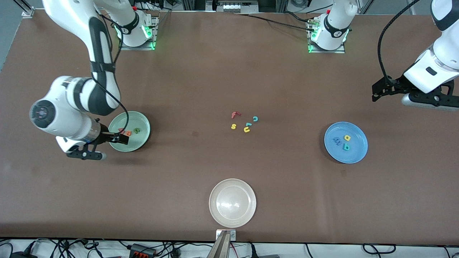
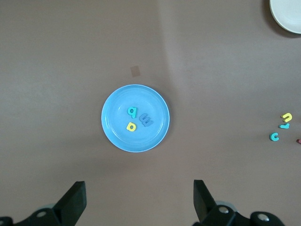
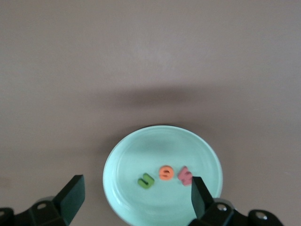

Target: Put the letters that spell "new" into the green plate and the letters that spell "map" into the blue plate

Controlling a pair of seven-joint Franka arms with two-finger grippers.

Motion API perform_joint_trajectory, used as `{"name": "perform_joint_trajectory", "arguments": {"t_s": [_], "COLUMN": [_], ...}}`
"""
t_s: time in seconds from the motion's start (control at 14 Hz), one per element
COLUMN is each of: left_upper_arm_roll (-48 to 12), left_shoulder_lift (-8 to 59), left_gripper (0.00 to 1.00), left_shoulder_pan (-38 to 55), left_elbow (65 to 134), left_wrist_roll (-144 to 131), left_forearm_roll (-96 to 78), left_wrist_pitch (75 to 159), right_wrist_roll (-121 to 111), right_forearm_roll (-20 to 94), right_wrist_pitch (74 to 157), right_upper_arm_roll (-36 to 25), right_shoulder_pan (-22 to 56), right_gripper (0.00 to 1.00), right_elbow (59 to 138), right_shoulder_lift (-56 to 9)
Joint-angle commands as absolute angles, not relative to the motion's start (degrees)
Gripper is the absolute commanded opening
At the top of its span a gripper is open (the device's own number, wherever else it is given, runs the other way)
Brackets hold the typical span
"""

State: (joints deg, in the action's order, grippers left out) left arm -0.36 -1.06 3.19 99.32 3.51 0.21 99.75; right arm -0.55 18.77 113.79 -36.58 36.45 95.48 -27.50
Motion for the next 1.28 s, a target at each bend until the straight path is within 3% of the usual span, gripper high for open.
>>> {"name": "perform_joint_trajectory", "arguments": {"t_s": [0.0, 0.21, 0.64, 1.21], "left_upper_arm_roll": [-0.35, -1.14, -1.23, -1.14], "left_shoulder_lift": [-1.06, -0.97, -0.88, -0.97], "left_gripper": [1.0, 1.0, 1.0, 1.0], "left_shoulder_pan": [3.87, 3.87, 3.87, 3.78], "left_elbow": [98.26, 98.26, 97.56, 97.47], "left_wrist_roll": [4.39, 4.31, 4.13, 3.78], "left_forearm_roll": [1.49, 1.49, 1.41, 1.32], "left_wrist_pitch": [98.7, 98.79, 98.44, 97.38], "right_wrist_roll": [2.29, 2.02, 0.09, -3.26], "right_forearm_roll": [9.88, 1.51, 1.15, -1.41], "right_wrist_pitch": [101.99, 97.39, 95.02, 95.01], "right_upper_arm_roll": [-24.4, -11.89, -3.09, -5.8], "right_shoulder_pan": [22.73, 10.58, -5.26, -1.49], "right_gripper": [1.0, 1.0, 1.0, 1.0], "right_elbow": [84.5, 80.6, 80.68, 80.95], "right_shoulder_lift": [-22.25, -17.24, -9.41, -7.65]}}
